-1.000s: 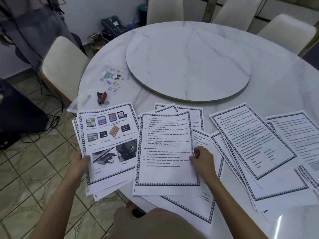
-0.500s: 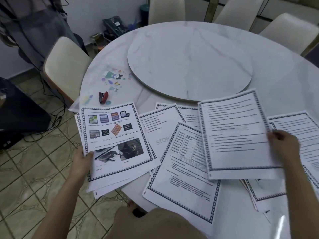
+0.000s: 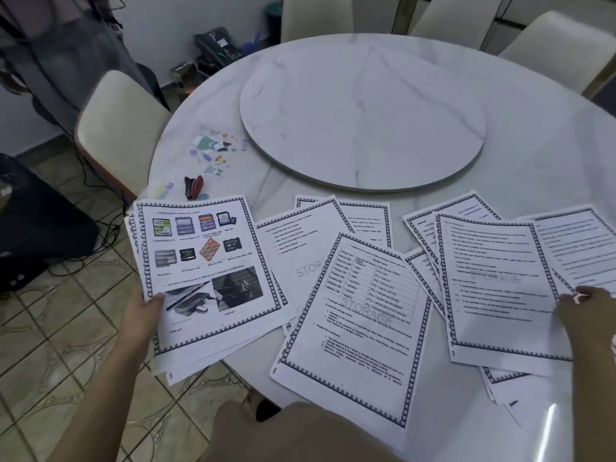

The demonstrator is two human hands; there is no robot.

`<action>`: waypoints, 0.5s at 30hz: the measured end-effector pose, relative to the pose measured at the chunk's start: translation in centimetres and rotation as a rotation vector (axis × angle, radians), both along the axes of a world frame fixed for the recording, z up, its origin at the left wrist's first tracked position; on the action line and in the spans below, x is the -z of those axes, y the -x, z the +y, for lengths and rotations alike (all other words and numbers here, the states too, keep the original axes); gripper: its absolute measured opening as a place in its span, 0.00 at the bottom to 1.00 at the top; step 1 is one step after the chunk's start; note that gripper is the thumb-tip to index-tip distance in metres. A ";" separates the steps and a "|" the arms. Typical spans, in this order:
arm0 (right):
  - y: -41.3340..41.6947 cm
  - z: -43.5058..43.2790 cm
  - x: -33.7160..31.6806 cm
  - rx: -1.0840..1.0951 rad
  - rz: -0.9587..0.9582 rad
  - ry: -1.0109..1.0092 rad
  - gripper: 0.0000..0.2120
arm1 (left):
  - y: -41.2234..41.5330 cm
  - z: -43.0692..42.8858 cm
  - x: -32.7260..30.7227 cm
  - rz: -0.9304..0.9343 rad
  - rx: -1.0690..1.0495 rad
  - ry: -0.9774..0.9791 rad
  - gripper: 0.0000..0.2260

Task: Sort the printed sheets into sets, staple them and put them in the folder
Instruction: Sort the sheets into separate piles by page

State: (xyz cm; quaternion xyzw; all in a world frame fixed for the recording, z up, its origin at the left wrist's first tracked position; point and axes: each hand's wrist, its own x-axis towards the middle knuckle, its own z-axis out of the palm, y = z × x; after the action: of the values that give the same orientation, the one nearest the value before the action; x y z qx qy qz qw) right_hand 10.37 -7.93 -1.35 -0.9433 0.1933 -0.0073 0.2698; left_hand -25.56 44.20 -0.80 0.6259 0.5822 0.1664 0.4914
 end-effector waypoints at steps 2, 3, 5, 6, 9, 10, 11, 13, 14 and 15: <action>0.0 0.6 0.2 -0.036 -0.070 -0.014 0.28 | 0.2 0.4 0.0 0.000 -0.005 0.002 0.15; 0.7 2.2 -1.0 -0.054 -0.084 -0.010 0.27 | 0.2 0.5 0.0 -0.002 -0.008 0.002 0.15; 2.5 6.1 -4.0 -0.137 -0.117 -0.035 0.22 | 0.2 0.7 -0.1 -0.007 -0.016 0.002 0.16; 2.9 7.5 -4.7 -0.197 -0.131 -0.047 0.18 | 0.3 0.8 -0.1 -0.011 -0.020 -0.002 0.16; 3.6 11.4 -5.0 -0.351 -0.086 -0.102 0.14 | 0.4 1.0 -0.2 -0.027 -0.026 -0.018 0.16; 3.8 12.8 -4.8 -0.399 -0.051 -0.134 0.14 | 0.5 1.1 -0.1 -0.031 -0.031 -0.020 0.16; 4.1 14.2 -4.5 -0.452 -0.021 -0.162 0.14 | 0.7 1.1 -0.1 -0.037 -0.035 -0.018 0.16; 4.7 17.3 -4.0 -0.561 0.025 -0.179 0.15 | 0.9 1.2 -0.2 -0.043 -0.046 -0.014 0.16; 5.0 18.9 -3.9 -0.615 0.045 -0.178 0.15 | 1.1 1.3 -0.2 -0.046 -0.048 -0.016 0.16; 5.2 20.5 -3.8 -0.665 0.061 -0.179 0.16 | 1.2 1.3 -0.2 -0.050 -0.047 -0.017 0.16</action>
State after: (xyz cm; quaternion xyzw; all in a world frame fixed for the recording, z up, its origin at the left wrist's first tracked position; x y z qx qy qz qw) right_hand 5.15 12.57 2.43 -0.9270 -0.1171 0.1264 0.3331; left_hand -26.74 45.52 -0.60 0.6121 0.5827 0.1984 0.4964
